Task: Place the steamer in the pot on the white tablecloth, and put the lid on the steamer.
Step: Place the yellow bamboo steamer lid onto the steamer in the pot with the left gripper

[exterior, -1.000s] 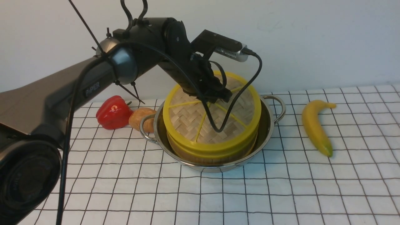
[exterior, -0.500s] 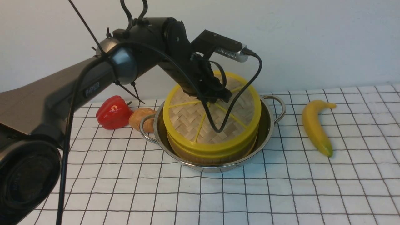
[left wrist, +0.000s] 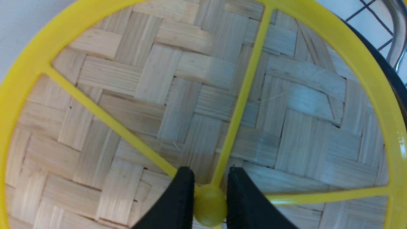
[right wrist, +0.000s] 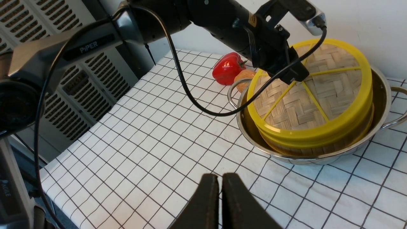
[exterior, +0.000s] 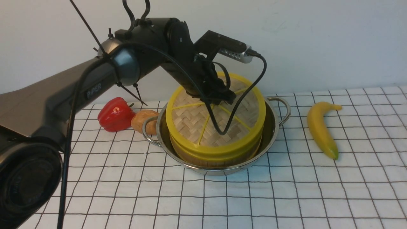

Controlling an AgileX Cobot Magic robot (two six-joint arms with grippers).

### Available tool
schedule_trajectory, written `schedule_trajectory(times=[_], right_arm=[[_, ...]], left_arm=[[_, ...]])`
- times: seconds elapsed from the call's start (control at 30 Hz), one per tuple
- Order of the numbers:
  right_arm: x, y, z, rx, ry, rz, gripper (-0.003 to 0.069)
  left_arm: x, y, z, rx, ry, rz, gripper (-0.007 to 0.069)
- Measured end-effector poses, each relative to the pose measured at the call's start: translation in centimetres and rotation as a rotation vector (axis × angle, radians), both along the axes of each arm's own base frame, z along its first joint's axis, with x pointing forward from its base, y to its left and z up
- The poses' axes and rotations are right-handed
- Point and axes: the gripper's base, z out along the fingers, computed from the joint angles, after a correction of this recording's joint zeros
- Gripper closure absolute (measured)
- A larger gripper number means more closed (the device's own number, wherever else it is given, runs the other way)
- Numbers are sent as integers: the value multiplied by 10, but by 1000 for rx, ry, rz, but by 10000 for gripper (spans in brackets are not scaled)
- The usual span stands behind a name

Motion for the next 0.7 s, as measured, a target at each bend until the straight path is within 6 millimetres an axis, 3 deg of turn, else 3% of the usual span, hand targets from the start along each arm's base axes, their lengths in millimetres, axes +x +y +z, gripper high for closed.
schedule_trajectory(times=[0.7], right_arm=[[0,0,0,1,0,0,615]], left_arm=[[6,-3,-15,-3,11,5,501]])
